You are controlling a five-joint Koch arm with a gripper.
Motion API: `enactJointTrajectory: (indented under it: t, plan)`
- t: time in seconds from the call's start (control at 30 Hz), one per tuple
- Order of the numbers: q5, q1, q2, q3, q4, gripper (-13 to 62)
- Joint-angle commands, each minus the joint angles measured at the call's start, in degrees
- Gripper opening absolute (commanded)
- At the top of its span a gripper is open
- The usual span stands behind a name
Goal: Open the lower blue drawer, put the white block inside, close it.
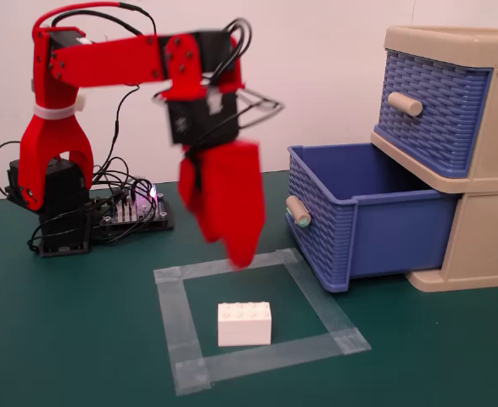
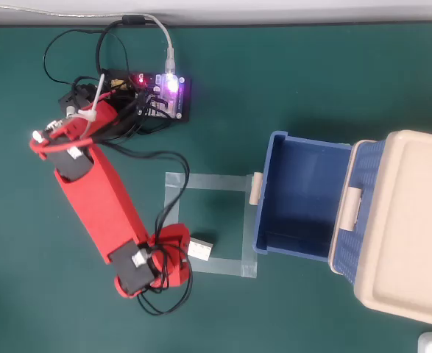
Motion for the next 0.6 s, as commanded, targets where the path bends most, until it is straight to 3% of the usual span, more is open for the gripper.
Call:
enactJointTrajectory:
  t: [0.0,0.47,0.57]
  plan:
    - [7.6,-0.3,-0.8,-1.9,0.4,33.6]
    - [15.7,-0.1,-14.1,-7.6,-3.3,33.2]
    - [15.1,-0.2,-15.5,-7.6,-3.2,30.0]
